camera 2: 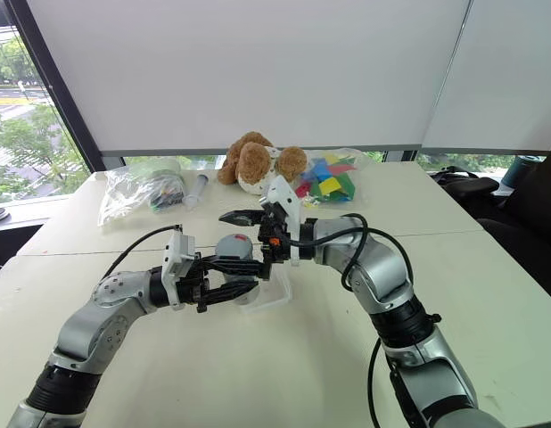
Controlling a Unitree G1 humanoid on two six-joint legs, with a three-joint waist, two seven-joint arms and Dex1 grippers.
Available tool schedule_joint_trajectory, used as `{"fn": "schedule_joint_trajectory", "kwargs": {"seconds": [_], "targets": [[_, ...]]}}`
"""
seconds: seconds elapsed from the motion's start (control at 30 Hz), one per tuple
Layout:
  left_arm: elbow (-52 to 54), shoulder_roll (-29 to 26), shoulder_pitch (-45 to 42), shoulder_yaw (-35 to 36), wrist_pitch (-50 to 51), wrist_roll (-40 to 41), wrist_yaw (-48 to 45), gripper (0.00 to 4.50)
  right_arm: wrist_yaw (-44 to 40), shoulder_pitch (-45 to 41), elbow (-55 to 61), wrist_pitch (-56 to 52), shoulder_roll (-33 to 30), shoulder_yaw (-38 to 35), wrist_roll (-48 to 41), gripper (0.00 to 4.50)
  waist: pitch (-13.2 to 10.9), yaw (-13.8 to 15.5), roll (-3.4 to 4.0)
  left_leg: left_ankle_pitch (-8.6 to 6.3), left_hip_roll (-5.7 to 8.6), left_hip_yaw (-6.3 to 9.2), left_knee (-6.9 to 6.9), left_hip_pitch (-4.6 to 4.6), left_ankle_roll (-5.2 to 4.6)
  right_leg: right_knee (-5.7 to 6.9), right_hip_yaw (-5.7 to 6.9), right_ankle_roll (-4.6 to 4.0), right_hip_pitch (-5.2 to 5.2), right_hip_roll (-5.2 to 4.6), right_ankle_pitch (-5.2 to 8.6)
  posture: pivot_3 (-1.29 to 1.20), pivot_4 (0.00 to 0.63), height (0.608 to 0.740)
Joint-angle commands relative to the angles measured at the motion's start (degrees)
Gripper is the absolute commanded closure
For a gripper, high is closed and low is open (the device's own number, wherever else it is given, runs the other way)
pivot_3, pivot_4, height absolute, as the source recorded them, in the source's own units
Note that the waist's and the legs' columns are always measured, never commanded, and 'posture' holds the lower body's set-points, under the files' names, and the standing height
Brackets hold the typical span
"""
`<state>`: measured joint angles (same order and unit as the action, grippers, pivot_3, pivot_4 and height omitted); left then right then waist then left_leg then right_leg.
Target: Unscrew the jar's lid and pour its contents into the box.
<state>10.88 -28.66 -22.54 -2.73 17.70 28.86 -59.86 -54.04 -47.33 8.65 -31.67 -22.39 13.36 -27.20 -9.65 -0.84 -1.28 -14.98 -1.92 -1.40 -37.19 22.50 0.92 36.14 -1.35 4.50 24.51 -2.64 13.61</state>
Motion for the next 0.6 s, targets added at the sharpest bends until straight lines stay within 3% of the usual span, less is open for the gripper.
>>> {"fn": "schedule_joint_trajectory", "kwargs": {"seconds": [0.03,0.6], "targets": [[3.0,-0.8,0.2,0.4,-0.2,2.3,-2.5,2.27,-0.7,-1.2,-1.6,1.7,-1.0,-1.8,1.3,0.06,0.0,0.0,0.0,0.0,0.0,0.0,0.0,0.0,0.0,0.0,0.0,0.01,0.0,0.0,0.0,0.0,0.15,0.74],[3.1,-1.6,1.0,0.4,-0.1,2.2,-3.4,2.27,-6.5,1.8,-1.7,1.4,-6.2,-5.0,-2.1,0.06,0.0,0.0,0.0,0.0,0.0,0.0,0.0,0.0,0.0,0.0,0.0,-0.04,0.0,-0.01,0.02,0.0,0.15,0.74]]}}
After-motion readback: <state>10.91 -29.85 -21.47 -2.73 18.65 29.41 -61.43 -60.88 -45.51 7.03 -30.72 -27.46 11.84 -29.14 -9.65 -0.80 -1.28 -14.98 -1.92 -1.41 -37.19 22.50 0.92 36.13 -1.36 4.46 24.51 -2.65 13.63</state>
